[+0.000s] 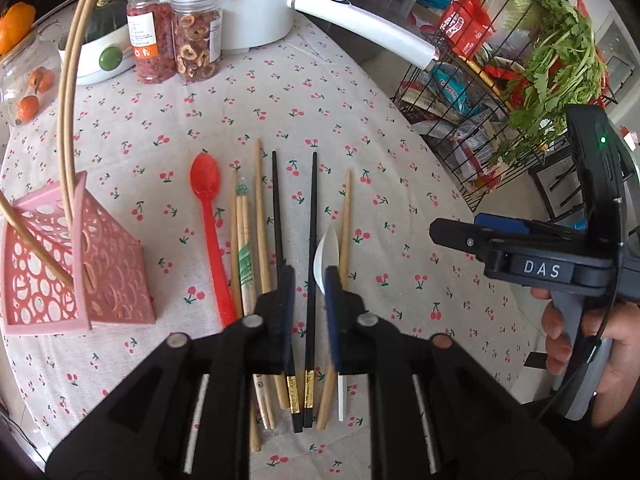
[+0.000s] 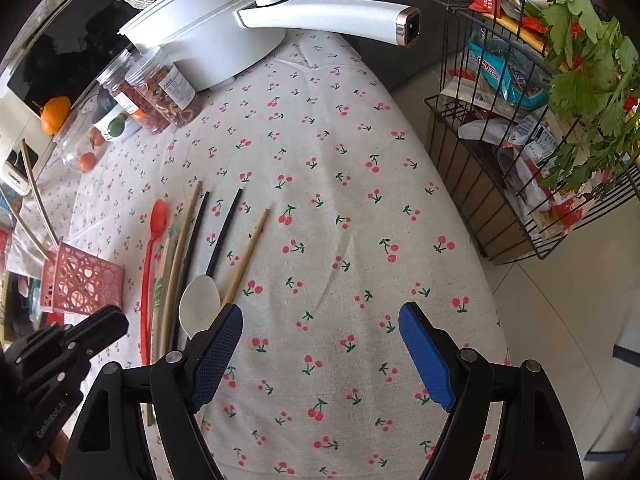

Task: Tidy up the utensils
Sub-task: 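Move the left gripper to the white plastic spoon and grasp it, then lift the white spoon with the left gripper while the right gripper grasps a wooden chopstick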

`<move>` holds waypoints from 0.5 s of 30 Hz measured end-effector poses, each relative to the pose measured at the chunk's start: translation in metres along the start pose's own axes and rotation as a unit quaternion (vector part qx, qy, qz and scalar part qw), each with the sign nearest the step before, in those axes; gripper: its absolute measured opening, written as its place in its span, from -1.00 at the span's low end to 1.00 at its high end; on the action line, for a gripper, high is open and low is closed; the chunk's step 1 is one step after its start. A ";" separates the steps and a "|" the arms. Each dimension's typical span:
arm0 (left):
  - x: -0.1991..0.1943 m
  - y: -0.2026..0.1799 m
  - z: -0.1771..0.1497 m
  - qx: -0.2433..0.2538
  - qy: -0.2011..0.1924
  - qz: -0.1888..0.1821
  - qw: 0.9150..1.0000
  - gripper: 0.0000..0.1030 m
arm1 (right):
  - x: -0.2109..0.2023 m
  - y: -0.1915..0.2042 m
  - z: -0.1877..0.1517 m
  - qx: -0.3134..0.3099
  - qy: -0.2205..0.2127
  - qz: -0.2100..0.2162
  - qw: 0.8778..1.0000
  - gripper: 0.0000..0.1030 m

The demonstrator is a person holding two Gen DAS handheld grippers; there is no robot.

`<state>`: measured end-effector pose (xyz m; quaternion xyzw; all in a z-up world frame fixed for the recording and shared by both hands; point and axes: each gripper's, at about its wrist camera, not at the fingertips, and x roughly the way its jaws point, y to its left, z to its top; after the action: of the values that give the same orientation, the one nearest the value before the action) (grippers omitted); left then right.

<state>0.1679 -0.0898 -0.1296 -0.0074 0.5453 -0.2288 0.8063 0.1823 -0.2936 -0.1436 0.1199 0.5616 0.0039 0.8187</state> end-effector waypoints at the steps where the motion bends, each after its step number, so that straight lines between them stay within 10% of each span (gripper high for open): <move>1: 0.006 -0.001 0.000 -0.005 0.004 -0.001 1.000 -0.32 | 0.001 0.000 0.000 0.002 0.002 0.000 1.000 0.59; 8: 0.045 -0.006 0.010 -0.016 0.028 -0.001 0.999 -0.35 | 0.005 -0.006 -0.002 0.002 0.007 -0.011 1.000 0.58; 11: 0.056 -0.008 0.014 -0.009 0.033 0.002 0.999 -0.86 | 0.007 -0.009 0.001 0.010 0.008 -0.012 1.000 0.59; 15: 0.053 -0.007 0.013 -0.003 0.022 0.007 1.000 -0.97 | 0.009 -0.005 0.003 0.013 0.010 -0.009 1.000 0.58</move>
<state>0.1925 -0.1193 -0.1687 -0.0004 0.5639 -0.2218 0.7955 0.1879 -0.2977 -0.1522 0.1255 0.5706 -0.0093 0.8116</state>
